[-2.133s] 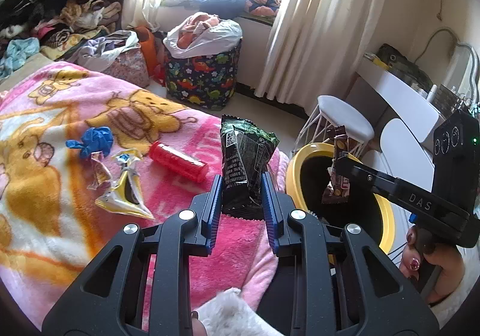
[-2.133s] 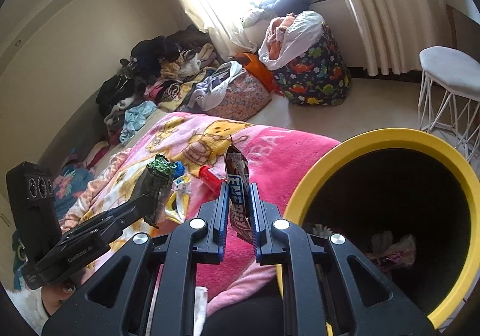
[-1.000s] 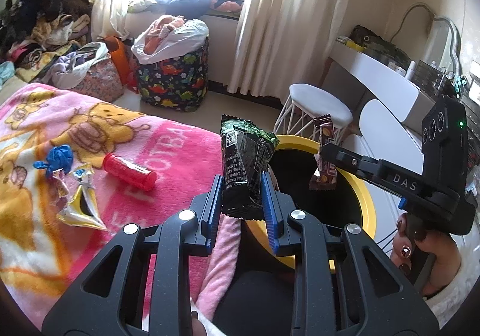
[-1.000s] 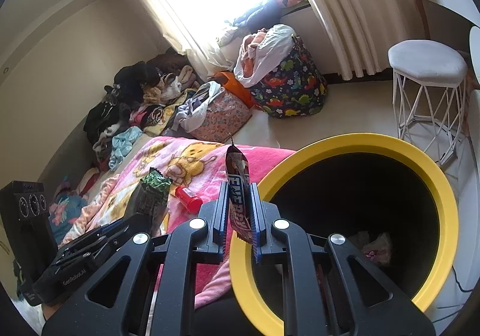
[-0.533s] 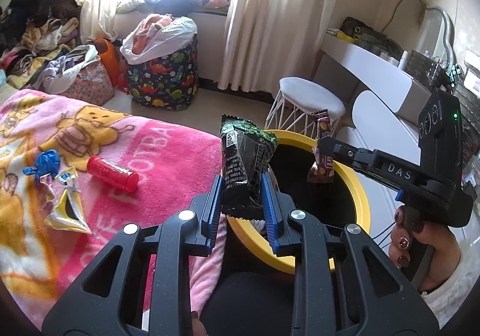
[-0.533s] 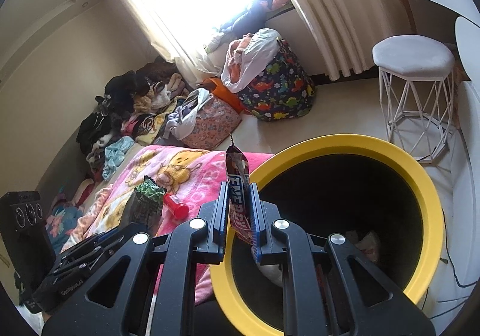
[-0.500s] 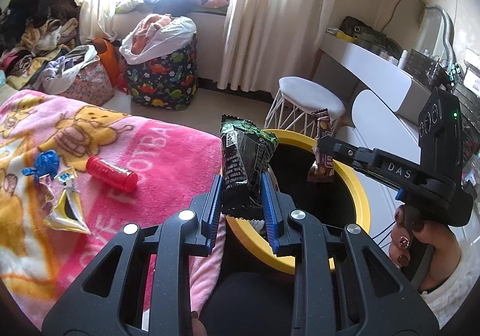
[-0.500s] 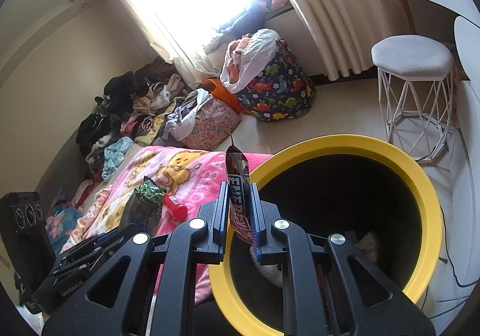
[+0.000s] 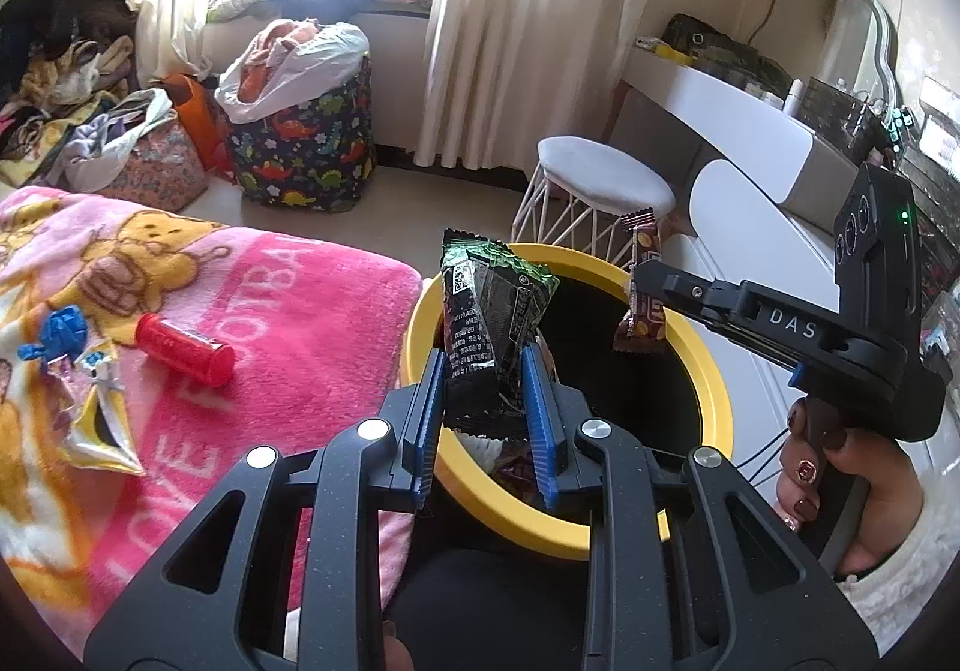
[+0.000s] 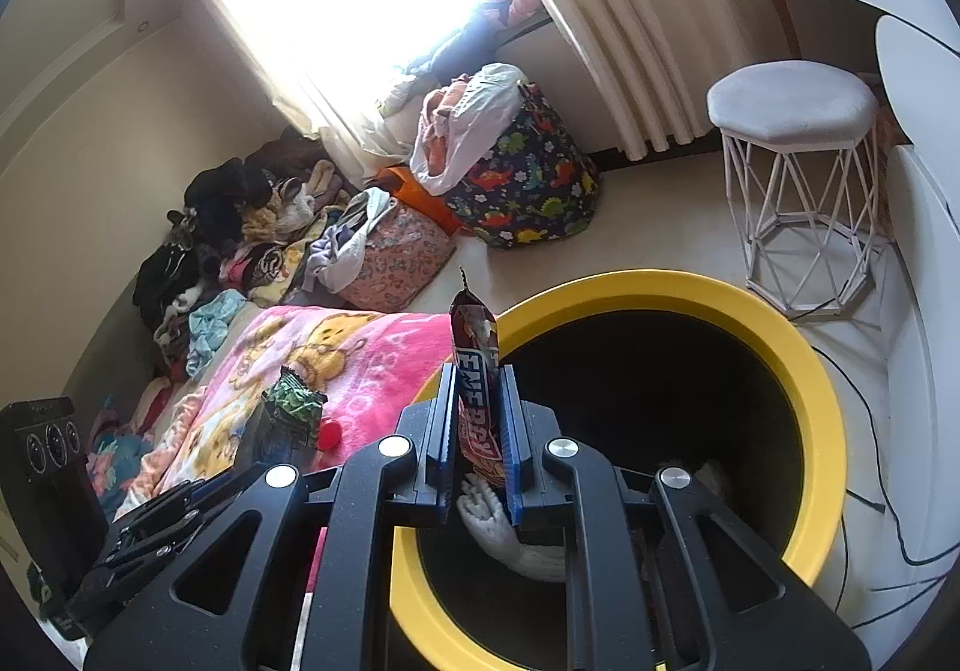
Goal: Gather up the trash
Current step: 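Carry the green wrapper and candy bar in both grippers over the yellow bin, then open both grippers to drop the green wrapper and candy bar into the bin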
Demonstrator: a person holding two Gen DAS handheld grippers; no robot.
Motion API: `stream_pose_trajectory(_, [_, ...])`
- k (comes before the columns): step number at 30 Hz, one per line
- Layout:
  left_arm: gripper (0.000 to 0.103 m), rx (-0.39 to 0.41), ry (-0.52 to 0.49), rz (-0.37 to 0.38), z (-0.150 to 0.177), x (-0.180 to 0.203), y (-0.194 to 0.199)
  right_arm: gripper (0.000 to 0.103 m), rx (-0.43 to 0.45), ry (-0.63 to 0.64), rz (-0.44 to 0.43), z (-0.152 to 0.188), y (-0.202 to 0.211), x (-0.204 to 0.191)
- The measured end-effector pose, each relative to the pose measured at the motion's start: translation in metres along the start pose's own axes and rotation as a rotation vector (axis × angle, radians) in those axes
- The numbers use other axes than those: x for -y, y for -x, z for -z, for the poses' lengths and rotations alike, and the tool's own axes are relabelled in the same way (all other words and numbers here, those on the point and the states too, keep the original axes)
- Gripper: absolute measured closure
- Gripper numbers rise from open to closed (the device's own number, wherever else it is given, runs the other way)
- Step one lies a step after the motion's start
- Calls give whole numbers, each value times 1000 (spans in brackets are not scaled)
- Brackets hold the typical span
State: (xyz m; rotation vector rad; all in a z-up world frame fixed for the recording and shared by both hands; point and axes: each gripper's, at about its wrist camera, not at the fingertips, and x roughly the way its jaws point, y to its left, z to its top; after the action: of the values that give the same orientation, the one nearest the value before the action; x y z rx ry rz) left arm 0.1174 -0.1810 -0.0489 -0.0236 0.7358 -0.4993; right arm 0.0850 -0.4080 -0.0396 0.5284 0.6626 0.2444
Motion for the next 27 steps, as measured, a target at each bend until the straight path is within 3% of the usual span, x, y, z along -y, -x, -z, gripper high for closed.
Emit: stream_pose_trajectory(27, [84,-87,-32,36,3,21,-57,88,-68,-125,110,13,-16,51])
